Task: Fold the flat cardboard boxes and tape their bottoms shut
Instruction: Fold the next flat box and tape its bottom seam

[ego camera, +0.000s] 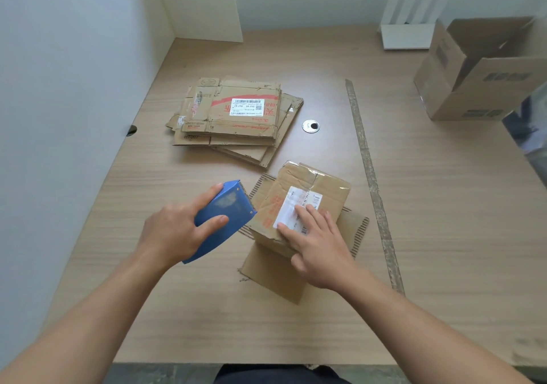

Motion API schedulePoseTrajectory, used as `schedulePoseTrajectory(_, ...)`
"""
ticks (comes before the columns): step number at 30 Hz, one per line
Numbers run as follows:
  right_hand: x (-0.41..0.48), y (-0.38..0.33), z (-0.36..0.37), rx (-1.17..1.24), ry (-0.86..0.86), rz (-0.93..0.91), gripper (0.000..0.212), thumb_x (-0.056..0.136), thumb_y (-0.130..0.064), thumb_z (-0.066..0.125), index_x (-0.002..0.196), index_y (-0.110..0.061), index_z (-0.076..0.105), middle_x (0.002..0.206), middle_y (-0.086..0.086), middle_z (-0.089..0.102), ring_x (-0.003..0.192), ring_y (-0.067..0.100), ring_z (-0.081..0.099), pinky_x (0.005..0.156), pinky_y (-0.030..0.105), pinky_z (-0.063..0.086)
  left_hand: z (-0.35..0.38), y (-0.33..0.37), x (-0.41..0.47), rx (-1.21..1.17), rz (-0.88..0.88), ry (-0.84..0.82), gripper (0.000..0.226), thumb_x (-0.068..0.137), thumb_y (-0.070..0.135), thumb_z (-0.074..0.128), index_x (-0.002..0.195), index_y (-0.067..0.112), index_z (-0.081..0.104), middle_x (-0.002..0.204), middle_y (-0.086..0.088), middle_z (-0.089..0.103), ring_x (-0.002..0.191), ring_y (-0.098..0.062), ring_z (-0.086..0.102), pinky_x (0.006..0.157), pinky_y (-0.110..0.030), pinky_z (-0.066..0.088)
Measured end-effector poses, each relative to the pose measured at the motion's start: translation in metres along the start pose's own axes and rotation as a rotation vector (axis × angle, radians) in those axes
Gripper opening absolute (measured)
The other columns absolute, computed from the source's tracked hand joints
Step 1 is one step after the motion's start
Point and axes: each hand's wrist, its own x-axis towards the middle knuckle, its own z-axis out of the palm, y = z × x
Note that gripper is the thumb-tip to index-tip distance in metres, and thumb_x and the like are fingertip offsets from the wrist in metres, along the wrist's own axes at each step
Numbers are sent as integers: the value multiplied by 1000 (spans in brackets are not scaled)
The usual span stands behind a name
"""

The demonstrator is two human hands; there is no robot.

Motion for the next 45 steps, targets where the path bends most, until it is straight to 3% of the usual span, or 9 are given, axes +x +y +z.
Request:
schedulePoseTrajectory(4, -5, 5, 4, 36, 89, 26, 72, 90, -61, 55, 152, -39, 28, 163, 2, 13, 152, 22, 3, 118, 37, -13, 3, -2, -4, -15, 89, -3, 62, 87, 65, 52, 143, 63, 25, 90, 8, 69, 76, -21, 57, 63, -33, 48)
schedulePoseTrajectory(7, -4, 7, 7, -21, 85, 9, 69, 94, -51, 57, 154, -33, 28, 163, 5, 17, 151, 26, 7, 119, 38, -9, 1, -2, -4, -38, 171, 4, 65, 88, 61, 56, 142, 65, 20, 98, 13, 68, 73, -17, 50, 56, -28, 39)
schedulePoseTrajectory(12, 2, 26, 1, -68, 18, -23, 64, 99, -26, 54, 153, -42, 25, 167, 3, 1, 152, 30, -7, 121, 46, -2, -1, -7, -5, 59, 337, -68, 73, 87, 64, 55, 140, 68, 5, 118, 19, 62, 89, -17, 60, 69, -32, 50)
schedulePoseTrajectory(16, 3, 41, -12, 4, -83, -72, 60, 101, -27, 50, 151, -48, 25, 166, -5, -2, 152, 20, -9, 120, 39, -10, 1, -2, -7, 65, 545, -3, 70, 89, 57, 58, 144, 59, 16, 102, 15, 67, 81, -20, 65, 60, -32, 52)
schedulePoseTrajectory(21, 2, 35, -38, 403, 25, -98, 57, 96, -39, 60, 149, -39, 37, 152, -9, 41, 142, 13, 30, 117, 41, 26, 2, 10, -4, 120, 724, 158, 57, 89, 55, 48, 142, 38, 39, 80, 8, 60, 60, -21, 57, 48, -27, 42)
schedulePoseTrajectory(28, 14, 13, -44, 745, 112, -34, 67, 95, -29, 64, 151, -42, 30, 141, -15, 41, 127, 5, 43, 103, 26, 39, -1, 26, 1, 122, 889, 189, 57, 90, 50, 54, 143, 32, 41, 76, 5, 58, 59, -19, 55, 51, -27, 41)
schedulePoseTrajectory(33, 24, 13, -41, 840, 156, 21, 10, 94, -21, 67, 100, -16, 73, 121, -9, 57, 116, 11, 53, 98, 36, 46, 0, 33, 3, 108, 897, 164, 58, 91, 53, 53, 145, 34, 39, 76, 6, 56, 60, -18, 53, 52, -26, 40)
schedulePoseTrajectory(43, 0, 36, -56, 1067, 255, 204, 22, 88, -15, 73, 67, -17, 67, 109, -10, 55, 99, 9, 60, 85, 16, 46, -20, 48, 11, -55, 691, -83, 67, 81, 66, 46, 145, 47, 38, 105, 8, 74, 73, -14, 60, 61, -23, 43)
schedulePoseTrajectory(45, -11, 61, -58, 1159, 339, 329, 22, 89, -12, 71, 68, -9, 66, 108, -5, 56, 103, 13, 59, 90, 23, 47, -28, 35, 13, -15, 574, -207, 67, 75, 76, 38, 139, 61, 29, 103, 7, 73, 78, -17, 63, 68, -29, 47)
